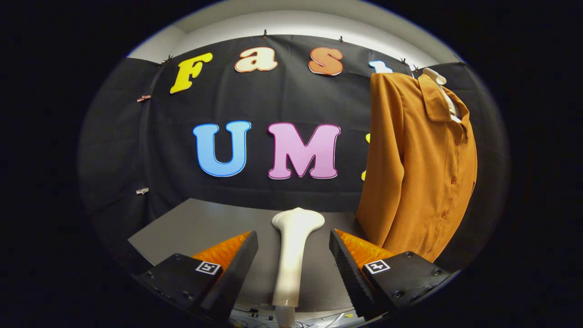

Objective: Iron the clothes twice with a garment steamer, once on the left side and once on the right side.

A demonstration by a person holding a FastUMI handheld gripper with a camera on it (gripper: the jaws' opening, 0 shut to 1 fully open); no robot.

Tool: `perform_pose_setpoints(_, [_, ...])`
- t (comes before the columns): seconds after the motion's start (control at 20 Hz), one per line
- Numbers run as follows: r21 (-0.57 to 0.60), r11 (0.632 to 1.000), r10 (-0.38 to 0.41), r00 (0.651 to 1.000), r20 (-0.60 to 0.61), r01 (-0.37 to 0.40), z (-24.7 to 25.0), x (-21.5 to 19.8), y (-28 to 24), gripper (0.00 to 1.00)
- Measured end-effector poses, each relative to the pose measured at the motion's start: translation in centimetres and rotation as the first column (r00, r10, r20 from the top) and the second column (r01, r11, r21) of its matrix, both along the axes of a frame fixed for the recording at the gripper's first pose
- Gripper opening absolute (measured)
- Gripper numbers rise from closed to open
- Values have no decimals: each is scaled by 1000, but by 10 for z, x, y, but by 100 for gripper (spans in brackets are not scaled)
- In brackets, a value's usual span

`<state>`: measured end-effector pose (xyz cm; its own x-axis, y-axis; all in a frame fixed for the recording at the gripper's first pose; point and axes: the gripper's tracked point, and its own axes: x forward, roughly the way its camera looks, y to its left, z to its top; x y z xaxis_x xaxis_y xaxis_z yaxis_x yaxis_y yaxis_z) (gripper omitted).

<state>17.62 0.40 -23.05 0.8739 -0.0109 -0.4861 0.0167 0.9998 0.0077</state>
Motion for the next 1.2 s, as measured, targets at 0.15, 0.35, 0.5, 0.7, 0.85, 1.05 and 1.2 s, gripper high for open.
perform_pose_setpoints(0.15, [1,1000,5,998,-69,-5,-25,4,-3,99])
perform_pose_setpoints(0.35, [3,1000,-4,986,-169,5,-58,10,-7,99])
perform_pose_setpoints(0.5, [-15,1000,-12,973,-231,8,-75,11,-9,99])
perform_pose_setpoints(0.7, [-23,1000,-5,960,-280,-1,-87,15,-6,98])
perform_pose_setpoints(0.85, [-3,1000,9,949,-314,-10,-93,15,1,86])
perform_pose_setpoints(1.05, [-18,999,36,946,-322,-44,-98,18,7,49])
perform_pose_setpoints(1.2, [61,995,91,946,-311,-76,-91,16,23,41])
